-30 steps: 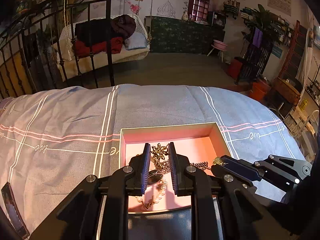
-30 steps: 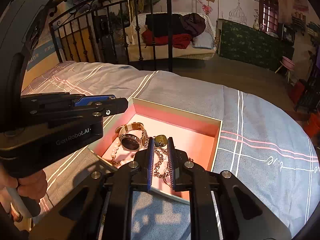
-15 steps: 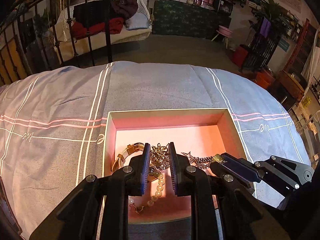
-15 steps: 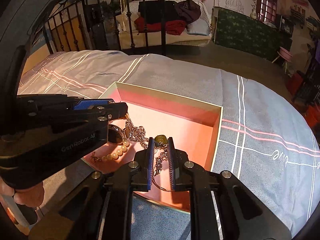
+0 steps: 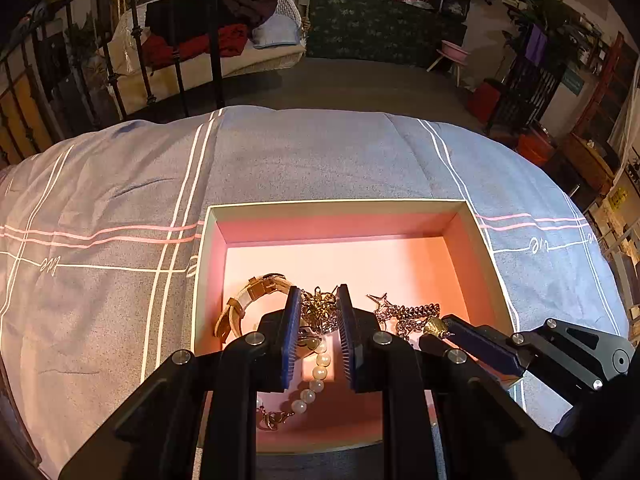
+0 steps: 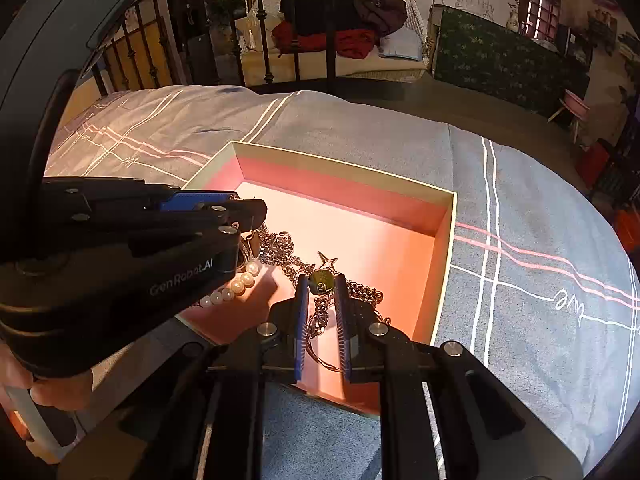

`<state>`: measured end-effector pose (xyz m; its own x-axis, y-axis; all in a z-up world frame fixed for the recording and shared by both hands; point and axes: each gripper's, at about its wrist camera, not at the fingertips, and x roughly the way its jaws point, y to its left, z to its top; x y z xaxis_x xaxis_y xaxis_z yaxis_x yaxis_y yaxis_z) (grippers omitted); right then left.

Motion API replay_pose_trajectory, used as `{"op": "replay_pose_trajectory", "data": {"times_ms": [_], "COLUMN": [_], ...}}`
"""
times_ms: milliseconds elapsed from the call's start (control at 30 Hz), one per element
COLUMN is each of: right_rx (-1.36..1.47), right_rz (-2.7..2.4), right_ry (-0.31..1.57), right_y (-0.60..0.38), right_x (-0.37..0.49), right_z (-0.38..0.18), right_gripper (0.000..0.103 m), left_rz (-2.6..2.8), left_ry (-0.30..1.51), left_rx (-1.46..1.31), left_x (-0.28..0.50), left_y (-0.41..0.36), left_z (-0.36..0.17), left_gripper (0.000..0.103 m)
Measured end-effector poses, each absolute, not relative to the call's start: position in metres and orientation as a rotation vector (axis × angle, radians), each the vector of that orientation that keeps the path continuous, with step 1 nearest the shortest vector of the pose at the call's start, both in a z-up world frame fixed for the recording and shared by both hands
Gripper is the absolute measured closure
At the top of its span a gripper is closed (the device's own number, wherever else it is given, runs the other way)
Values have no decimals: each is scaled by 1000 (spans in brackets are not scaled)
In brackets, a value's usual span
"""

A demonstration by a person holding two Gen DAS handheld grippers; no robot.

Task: Organize jewelry
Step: 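Lower the gold charm into the box with the right gripper while the left gripper drops the gold brooch in, then move both open grippers back to the remaining gold ring and charm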

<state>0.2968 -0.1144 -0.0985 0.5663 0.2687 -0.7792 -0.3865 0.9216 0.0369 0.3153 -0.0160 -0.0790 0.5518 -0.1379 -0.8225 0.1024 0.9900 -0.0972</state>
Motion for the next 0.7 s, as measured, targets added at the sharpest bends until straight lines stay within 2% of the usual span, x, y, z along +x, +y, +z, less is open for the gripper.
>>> {"op": "replay_pose_trajectory", "data": {"times_ms": [133,167,200,233,267,300,367,500,700], "right_rx": [-142,-133,-126,-123,-126,-130,-120,-99,-98], "right_rz": [400,412,415,402,383,375,377,345,347], "right_ry": [898,900,896,882,858,832,817,774,791], "right_y": [-112,-112,-113,-114,-115,-116,-118,-127,-143], "right_x": [296,296,295,294,291,288,285,274,234], "right_z": [-99,-99,-99,-98,-95,-92,-89,-81,-80], "right_gripper": [89,85,68,53,28,25,25,9,6], "left_rz": [-145,-151,-149,-134,-117,-108,-111,-130,-169], "left_ry": [983,990,992,983,954,922,890,821,812], "left_rx": [-42,-50,-52,-47,-43,-37,-31,-58,-55], "left_x": [317,318,318,317,314,310,305,288,249], "left_y": [-17,-17,-16,-16,-15,-15,-16,-14,-3], "left_z": [-78,-77,-77,-74,-70,-65,-56,-41,-44], "left_gripper": [84,74,51,37,20,13,8,7,7]}}
